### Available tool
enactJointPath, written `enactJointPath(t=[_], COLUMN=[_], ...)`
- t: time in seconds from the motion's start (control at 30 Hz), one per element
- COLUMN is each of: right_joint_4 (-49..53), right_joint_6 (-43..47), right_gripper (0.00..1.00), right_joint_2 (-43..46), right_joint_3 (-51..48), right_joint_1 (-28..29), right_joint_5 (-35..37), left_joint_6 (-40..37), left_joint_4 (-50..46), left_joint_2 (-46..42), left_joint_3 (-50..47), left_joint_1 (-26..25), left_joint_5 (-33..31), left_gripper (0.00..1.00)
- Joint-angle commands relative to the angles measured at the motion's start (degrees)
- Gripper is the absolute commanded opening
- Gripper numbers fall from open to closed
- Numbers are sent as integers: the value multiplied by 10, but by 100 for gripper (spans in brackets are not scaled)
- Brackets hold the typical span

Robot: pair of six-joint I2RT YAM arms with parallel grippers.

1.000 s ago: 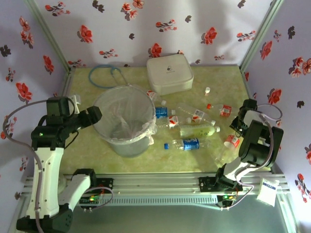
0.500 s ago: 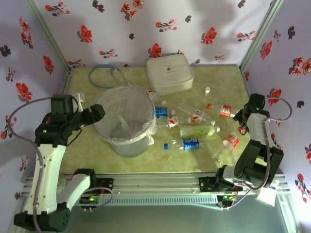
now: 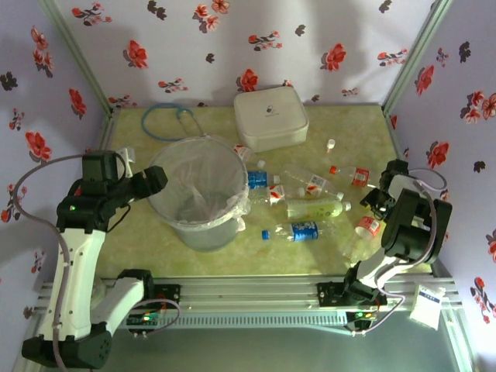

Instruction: Put the plastic bottles in the bin

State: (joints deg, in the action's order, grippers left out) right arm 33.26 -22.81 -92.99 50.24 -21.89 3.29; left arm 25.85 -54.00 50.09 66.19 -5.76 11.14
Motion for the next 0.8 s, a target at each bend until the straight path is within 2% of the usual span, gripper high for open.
enactJointPath(t=[0.0,0.27,0.43,0.6,0.77], right_joint_4=[-18,-22,2,51,103], right_joint_6=[-4,-6,-7,-7,-6], right_gripper=[63,34,21,17,11], right_joint_2=[-6,36,84,160,258], right_joint_3=[-20,-34,-24,5,51], right_joint_1=[-5,-5,-4,-4,-3], right_joint_5=[-1,10,11,7,-40], left_joint_6=[2,7,7,7,2], left_joint_4=[11,12,27,31,26], left_joint_2=[1,8,6,10,8], left_joint_3=[-6,2,-5,2,15], left_joint_1=[-4,-5,-5,-6,-7], left_joint_5=[-5,-6,-6,-5,-5], left_gripper=[80,80,80,80,80])
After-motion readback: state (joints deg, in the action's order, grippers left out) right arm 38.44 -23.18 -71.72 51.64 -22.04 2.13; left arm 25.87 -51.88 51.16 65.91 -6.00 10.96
